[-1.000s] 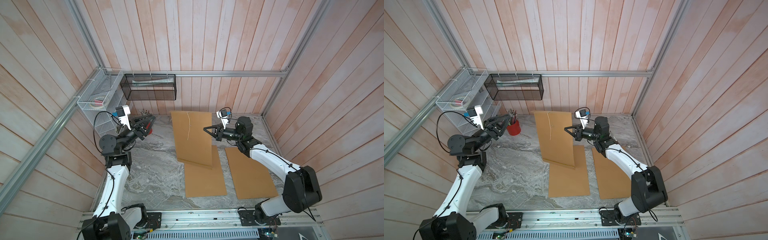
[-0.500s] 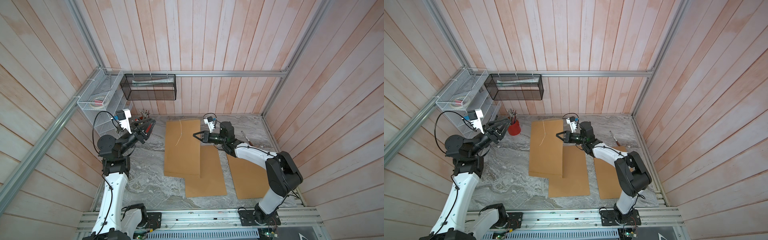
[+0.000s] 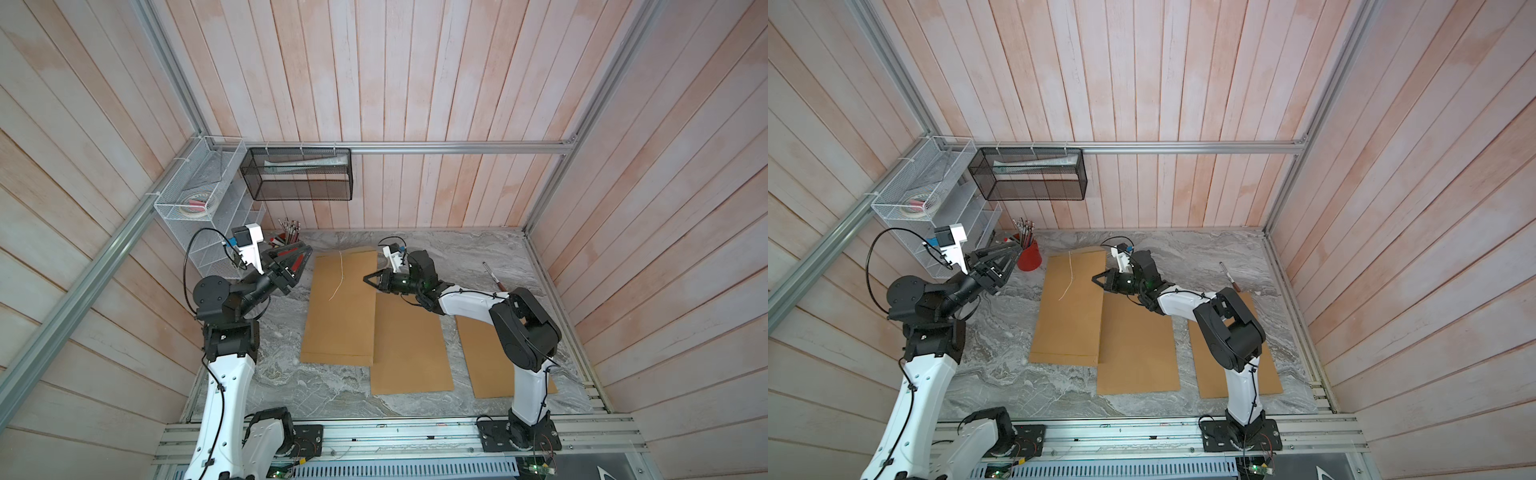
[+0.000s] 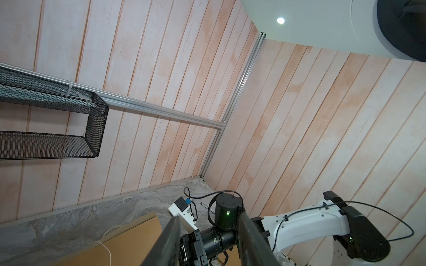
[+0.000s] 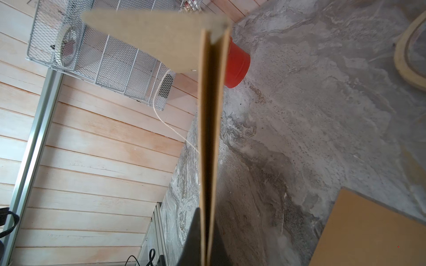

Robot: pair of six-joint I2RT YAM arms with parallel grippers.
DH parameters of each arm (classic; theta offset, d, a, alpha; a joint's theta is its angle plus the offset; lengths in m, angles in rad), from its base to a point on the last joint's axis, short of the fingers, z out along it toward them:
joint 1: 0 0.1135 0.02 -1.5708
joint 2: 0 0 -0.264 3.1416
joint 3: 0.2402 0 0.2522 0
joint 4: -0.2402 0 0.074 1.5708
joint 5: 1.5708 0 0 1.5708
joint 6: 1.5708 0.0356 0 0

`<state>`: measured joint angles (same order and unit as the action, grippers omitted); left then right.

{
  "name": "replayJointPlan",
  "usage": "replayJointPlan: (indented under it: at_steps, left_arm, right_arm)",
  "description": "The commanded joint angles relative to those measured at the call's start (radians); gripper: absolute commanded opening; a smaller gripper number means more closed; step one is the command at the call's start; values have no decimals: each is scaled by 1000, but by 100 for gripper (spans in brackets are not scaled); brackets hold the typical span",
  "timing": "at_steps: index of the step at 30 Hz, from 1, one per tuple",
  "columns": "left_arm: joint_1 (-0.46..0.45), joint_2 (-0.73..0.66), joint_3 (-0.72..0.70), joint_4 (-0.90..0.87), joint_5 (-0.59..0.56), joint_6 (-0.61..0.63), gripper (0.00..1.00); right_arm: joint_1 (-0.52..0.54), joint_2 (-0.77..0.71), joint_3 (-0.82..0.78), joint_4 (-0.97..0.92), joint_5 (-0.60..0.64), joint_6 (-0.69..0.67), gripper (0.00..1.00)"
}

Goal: Open the file bag
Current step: Place the file bag at the center of the board.

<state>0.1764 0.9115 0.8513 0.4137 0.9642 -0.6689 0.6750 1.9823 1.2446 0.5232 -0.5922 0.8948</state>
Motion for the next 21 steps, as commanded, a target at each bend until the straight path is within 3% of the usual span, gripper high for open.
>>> replayJointPlan:
  at_steps: [1,21]
  left_arm:
    - [5,-5,-22,-3,20,3,44]
    - [4,-8,-54,12,19,-6,44]
  right_arm:
    - [18,25,45,1,32,13,0]
    - [92,132,45,36,14,72,0]
